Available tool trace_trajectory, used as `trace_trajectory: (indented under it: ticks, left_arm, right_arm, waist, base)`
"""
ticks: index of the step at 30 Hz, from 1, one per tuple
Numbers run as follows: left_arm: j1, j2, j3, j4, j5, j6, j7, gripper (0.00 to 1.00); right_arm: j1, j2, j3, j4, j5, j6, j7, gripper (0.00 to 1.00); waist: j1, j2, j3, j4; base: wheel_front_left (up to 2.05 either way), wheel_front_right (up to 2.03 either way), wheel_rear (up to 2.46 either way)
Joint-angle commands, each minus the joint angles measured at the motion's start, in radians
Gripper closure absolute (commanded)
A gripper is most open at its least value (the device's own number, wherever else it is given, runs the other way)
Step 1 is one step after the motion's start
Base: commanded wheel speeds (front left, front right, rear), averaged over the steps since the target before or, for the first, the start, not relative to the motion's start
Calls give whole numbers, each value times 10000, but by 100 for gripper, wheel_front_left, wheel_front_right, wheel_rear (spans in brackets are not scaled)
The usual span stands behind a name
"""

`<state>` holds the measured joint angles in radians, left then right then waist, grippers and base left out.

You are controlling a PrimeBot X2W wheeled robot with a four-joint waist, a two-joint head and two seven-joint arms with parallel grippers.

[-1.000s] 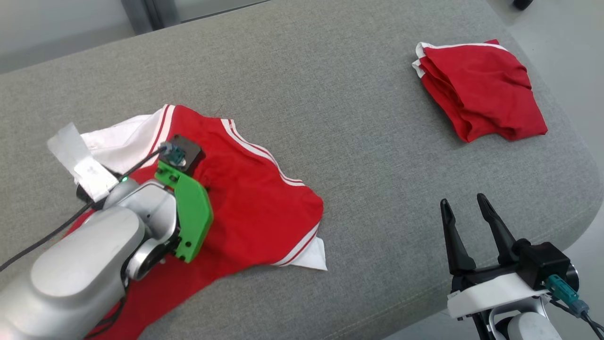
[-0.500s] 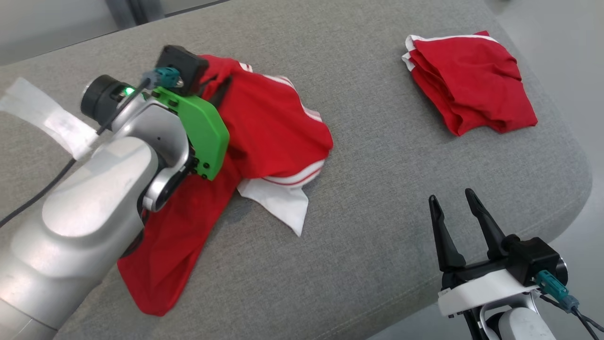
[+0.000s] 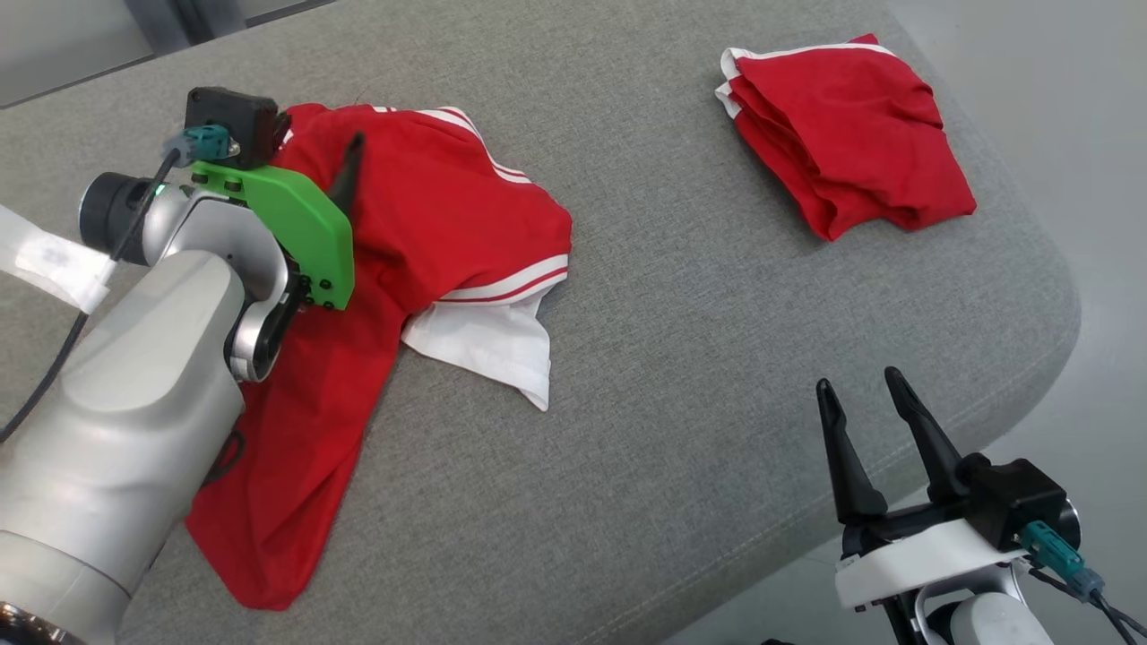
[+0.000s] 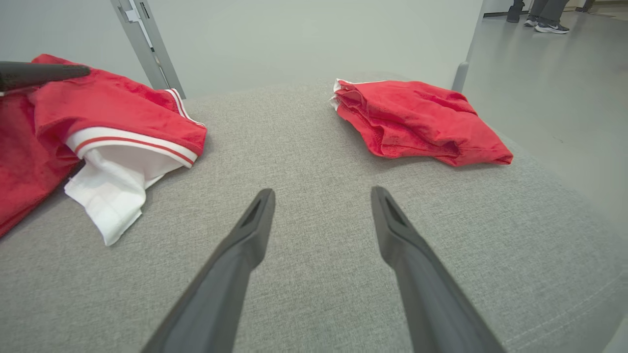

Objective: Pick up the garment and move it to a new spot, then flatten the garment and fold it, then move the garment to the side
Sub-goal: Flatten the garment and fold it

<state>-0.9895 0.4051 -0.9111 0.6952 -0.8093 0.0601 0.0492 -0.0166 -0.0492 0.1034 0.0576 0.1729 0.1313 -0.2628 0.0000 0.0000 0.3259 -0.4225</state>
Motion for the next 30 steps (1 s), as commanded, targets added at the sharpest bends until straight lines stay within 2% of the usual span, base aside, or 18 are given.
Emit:
trace_trajectory:
  ticks: [1, 7, 10, 16, 17, 20, 23, 26, 30]
  left_arm:
    - [138, -108, 246, -12, -227, -94, -428, 0]
    - [751, 91, 1095, -898, -886, 100, -1585, 0]
    - [1744, 479, 1593, -1979, -1420, 391, -1979, 0]
    - [4643, 1680, 2329, -4573, -2491, 1496, -2260, 0]
    - [5717, 1973, 2559, -5387, -2856, 1854, -2385, 0]
    - [7153, 2320, 2720, -6463, -3286, 2346, -2477, 0]
    - [8206, 2350, 2674, -7385, -3710, 2645, -2381, 0]
    - [8834, 2193, 2674, -7988, -4320, 2543, -2252, 0]
    - [9083, 2135, 2360, -8088, -4392, 2615, -1957, 0]
  right_arm:
    - [147, -26, -162, -42, 24, -11, -26, 0]
    - [232, -27, -451, -47, -42, -11, -26, 0]
    - [318, -24, -571, -43, -97, -11, -26, 0]
    - [502, -24, -658, 19, -314, -11, -26, 0]
    - [510, -24, -526, 56, -420, -11, -26, 0]
    - [439, -27, -211, 201, -577, -11, -26, 0]
    - [198, -26, 85, 513, -855, -11, -26, 0]
    - [-262, -26, 461, 1167, -1064, -13, -8, 0]
    - [-1292, -23, 911, 2047, -1106, -11, 611, 0]
  waist:
    - [0, 0, -106, 165]
    - [0, 0, -430, 533]
    - [0, 0, -642, 779]
    - [0, 0, -854, 1386]
    - [0, 0, -912, 1591]
    - [0, 0, -991, 1939]
    - [0, 0, -1015, 2348]
    - [0, 0, -999, 2709]
    - [0, 0, -994, 3061]
  base:
    - [0, 0, 0]
    - [0, 0, 0]
    - [0, 0, 0]
    - [0, 0, 0]
    - [0, 0, 0]
    - [0, 0, 0]
    - [0, 0, 0]
    - [0, 0, 0]
    - [0, 0, 0]
